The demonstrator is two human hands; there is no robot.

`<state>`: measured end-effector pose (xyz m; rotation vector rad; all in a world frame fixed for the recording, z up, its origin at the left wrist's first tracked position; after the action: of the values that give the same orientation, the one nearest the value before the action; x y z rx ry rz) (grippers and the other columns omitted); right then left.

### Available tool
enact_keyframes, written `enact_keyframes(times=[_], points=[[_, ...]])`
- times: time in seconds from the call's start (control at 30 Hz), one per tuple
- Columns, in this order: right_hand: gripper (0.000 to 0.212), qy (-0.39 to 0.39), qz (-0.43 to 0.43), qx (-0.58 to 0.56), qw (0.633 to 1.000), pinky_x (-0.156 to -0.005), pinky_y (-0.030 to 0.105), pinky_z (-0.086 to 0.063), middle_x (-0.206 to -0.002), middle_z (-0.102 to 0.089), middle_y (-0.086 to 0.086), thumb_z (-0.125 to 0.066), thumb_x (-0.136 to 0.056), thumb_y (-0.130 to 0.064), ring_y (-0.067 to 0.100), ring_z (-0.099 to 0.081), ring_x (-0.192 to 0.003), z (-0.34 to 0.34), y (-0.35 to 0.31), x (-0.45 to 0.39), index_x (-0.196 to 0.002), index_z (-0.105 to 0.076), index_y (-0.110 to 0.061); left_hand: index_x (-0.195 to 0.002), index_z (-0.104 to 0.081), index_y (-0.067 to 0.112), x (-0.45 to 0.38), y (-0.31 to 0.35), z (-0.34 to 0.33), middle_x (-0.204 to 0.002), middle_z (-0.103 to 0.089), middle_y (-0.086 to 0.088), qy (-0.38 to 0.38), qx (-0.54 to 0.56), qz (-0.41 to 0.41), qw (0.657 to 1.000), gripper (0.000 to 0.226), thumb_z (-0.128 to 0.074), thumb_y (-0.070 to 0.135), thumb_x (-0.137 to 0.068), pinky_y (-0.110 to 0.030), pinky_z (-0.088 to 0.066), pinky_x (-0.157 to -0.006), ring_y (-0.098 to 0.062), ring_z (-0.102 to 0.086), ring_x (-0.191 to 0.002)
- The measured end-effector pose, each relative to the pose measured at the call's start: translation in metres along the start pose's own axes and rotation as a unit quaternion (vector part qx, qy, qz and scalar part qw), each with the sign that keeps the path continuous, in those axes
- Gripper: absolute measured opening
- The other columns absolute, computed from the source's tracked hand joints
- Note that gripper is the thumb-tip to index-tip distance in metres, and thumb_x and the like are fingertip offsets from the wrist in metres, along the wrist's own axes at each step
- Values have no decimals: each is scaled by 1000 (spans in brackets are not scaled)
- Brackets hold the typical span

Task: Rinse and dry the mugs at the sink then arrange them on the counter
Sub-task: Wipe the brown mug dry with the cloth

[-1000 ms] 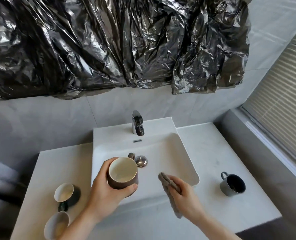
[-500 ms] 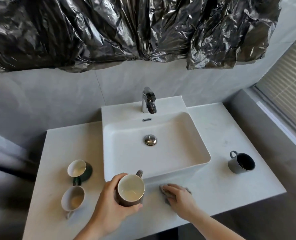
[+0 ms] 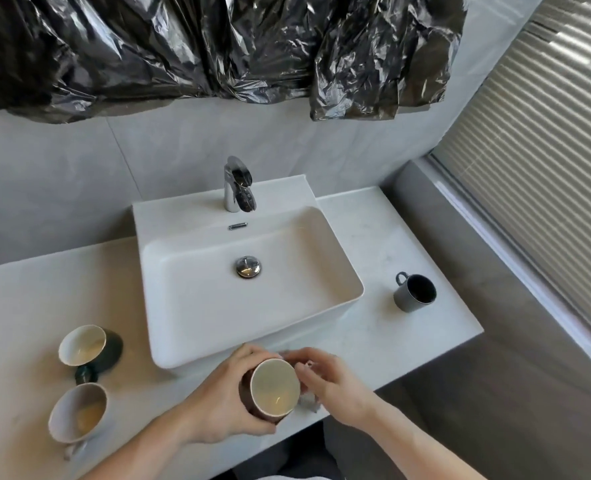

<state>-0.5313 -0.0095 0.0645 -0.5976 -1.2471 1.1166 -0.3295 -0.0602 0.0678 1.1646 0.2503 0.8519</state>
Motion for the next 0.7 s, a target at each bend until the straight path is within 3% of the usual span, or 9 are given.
enact_keyframes(times=[0.13, 0.2, 0.33, 0.47, 0.53, 0.63, 0.7], points=[[36, 58, 25, 105, 992, -73, 47, -51, -74, -59, -8, -49, -104, -47, 10, -56, -69, 32, 16, -2, -85, -56, -18, -123, -62, 47, -37, 21, -18, -124, -56, 22, -17, -10, -23, 1000, 80, -98, 40, -52, -22, -47, -105, -1, -60, -120], [43, 62, 18, 130, 989, -72, 49, -49, -70, -49, -7, -46, -104, -48, 10, -49, -67, 50, 23, -6, -79, -48, -14, -121, -62, 48, -55, 28, -29, -124, -56, 24, -20, -8, -28, 999, 79, -98, 47, -51, -22, -48, -104, 0, -60, -120], [48, 53, -24, 128, 990, -65, 33, -41, -69, -49, -9, -42, -105, -49, 4, -44, -63, 98, 48, -6, -78, -51, -11, -132, -58, 46, -94, 29, -57, -133, -52, 35, -9, -9, -2, 1000, 89, -98, 44, -52, -12, -39, -109, 11, -51, -129], [42, 108, -100, 47, 988, -63, 9, -42, -70, -68, -16, -38, -111, -41, -6, -62, -66, 159, 84, 10, -88, -70, -24, -137, -50, 48, -127, 40, -82, -134, -38, 50, 16, -33, 22, 999, 81, -89, 41, -67, 3, -30, -101, 27, -40, -124], [43, 150, -123, 24, 981, -68, 9, -48, -76, -75, -13, -41, -110, -43, -3, -70, -74, 195, 113, 12, -91, -73, -24, -132, -51, 50, -140, 43, -95, -132, -33, 52, 26, -52, 39, 998, 67, -84, 37, -75, 0, -38, -95, 14, -54, -115], [56, 194, -153, 51, 968, -76, 26, -55, -83, -78, -4, -48, -99, -64, 12, -74, -83, 247, 165, 11, -90, -77, -17, -124, -62, 45, -155, 40, -111, -128, -44, 44, 56, -69, 72, 993, 50, -82, 39, -79, -13, -48, -93, -12, -68, -102], [54, 225, -178, 77, 955, -66, 31, -47, -72, -71, 2, -53, -94, -59, 20, -68, -71, 277, 188, 14, -83, -73, -10, -121, -64, 43, -160, 34, -120, -126, -52, 36, 71, -78, 82, 991, 45, -82, 41, -79, -18, -49, -95, -1, -64, -109]])
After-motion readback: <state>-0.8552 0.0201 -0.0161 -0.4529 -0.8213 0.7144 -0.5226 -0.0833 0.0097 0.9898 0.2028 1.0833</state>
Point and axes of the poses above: each hand's wrist, its own x-axis away from the middle knuckle, its own z-axis out of the back of the hand, y = z × x, the point moved 4 cm from there along -x, towards the middle knuckle
